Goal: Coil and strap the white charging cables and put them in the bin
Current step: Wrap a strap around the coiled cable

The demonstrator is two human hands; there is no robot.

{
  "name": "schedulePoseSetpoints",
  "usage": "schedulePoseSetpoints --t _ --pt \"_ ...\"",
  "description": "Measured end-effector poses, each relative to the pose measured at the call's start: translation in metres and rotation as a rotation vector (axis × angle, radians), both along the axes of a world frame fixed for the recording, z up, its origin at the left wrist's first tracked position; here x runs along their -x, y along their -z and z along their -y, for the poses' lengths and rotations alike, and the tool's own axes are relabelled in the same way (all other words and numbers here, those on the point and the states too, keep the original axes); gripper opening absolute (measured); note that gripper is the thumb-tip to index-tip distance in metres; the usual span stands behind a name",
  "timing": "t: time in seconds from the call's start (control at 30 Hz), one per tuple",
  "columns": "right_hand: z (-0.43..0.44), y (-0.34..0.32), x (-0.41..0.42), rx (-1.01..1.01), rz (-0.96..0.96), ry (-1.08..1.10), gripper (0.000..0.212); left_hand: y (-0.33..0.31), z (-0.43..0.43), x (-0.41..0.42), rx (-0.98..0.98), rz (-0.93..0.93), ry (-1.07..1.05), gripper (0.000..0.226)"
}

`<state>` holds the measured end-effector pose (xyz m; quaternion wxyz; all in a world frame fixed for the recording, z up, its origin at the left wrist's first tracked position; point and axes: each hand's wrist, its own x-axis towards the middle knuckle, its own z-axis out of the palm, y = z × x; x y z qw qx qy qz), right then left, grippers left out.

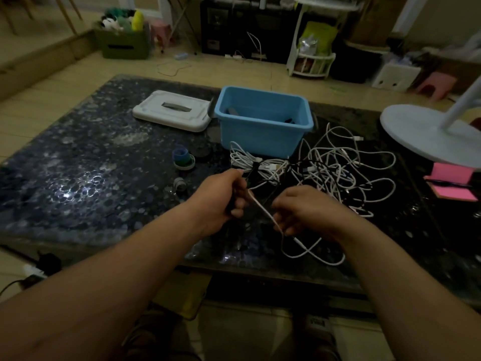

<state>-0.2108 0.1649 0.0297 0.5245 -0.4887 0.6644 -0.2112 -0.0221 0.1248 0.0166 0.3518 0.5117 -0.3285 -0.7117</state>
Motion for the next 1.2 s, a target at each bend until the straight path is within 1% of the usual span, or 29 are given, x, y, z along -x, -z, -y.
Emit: schedulePoseSetpoints --t 0.07,0.17,0.2,0.27,0.33,0.37,0.43,0.47,0.5,0.57,0.6,0.63,0.67,0.73,0.8,0.9,0.97,1.07,1.13,1.17,1.2 --pt "0.001 0.005 -0.005 -0.001 0.045 -0.023 0.019 0.000 -0.001 0.001 -0.045 -0.074 -0.031 0.030" --pt "0.003 0.006 -0.012 0.055 0.257 -0.046 0.022 0.005 -0.008 0.006 -0.152 -0.223 -0.091 0.022" --pt "0.003 0.005 -0.014 0.092 0.269 -0.042 0.024 0.010 -0.013 0.009 -0.177 -0.248 -0.085 0.023" --pt "0.004 0.004 -0.018 0.159 0.196 -0.004 0.028 0.020 -0.025 0.015 -0.208 -0.251 -0.009 0.027" --pt "0.004 0.006 -0.018 0.192 0.041 -0.006 0.028 0.024 -0.039 0.020 -0.223 -0.217 0.108 0.031" --pt "0.003 0.007 -0.016 0.196 -0.068 -0.033 0.025 0.025 -0.045 0.022 -0.226 -0.198 0.160 0.032" --pt "-0.003 0.004 -0.013 0.156 -0.184 -0.083 0.026 0.022 -0.052 0.026 -0.209 -0.190 0.222 0.032" --pt "-0.007 0.004 -0.011 0.130 -0.181 -0.101 0.031 0.020 -0.053 0.027 -0.182 -0.177 0.241 0.032" --pt "-0.007 0.005 -0.009 0.092 -0.096 -0.073 0.037 0.018 -0.053 0.028 -0.147 -0.147 0.252 0.033" --pt "-0.009 0.002 -0.003 -0.042 0.219 -0.007 0.055 0.015 -0.050 0.031 -0.075 -0.081 0.251 0.039" --pt "-0.010 0.000 0.000 -0.067 0.277 -0.033 0.064 0.013 -0.048 0.033 -0.040 -0.073 0.247 0.042" --pt "-0.013 -0.001 0.002 -0.076 0.282 -0.058 0.069 0.012 -0.047 0.035 -0.009 -0.073 0.245 0.044" --pt "-0.015 -0.002 0.002 -0.064 0.271 -0.077 0.067 0.012 -0.046 0.036 0.023 -0.075 0.248 0.043" --pt "-0.017 -0.002 -0.001 -0.001 0.258 -0.063 0.045 0.012 -0.045 0.038 0.080 -0.084 0.297 0.030" --pt "-0.016 0.000 -0.003 0.039 0.264 -0.005 0.030 0.014 -0.045 0.039 0.082 -0.108 0.357 0.026" --pt "-0.011 0.002 -0.001 0.057 0.284 0.071 0.023 0.015 -0.043 0.038 0.027 -0.124 0.368 0.027" --pt "-0.007 0.003 0.001 0.089 0.240 0.118 0.024 0.014 -0.043 0.038 -0.010 -0.116 0.345 0.031" --pt "-0.001 0.000 0.003 0.186 0.086 0.158 0.025 0.012 -0.038 0.034 0.002 0.000 0.240 0.026" --pt "0.001 -0.002 0.004 0.267 -0.101 0.136 0.024 0.008 -0.032 0.029 -0.044 0.000 0.202 0.035" --pt "0.002 -0.004 0.004 0.311 -0.210 0.109 0.024 0.006 -0.030 0.027 -0.053 -0.007 0.234 0.041" --pt "0.002 -0.005 0.004 0.347 -0.278 0.085 0.024 0.006 -0.029 0.027 -0.028 0.008 0.279 0.044"
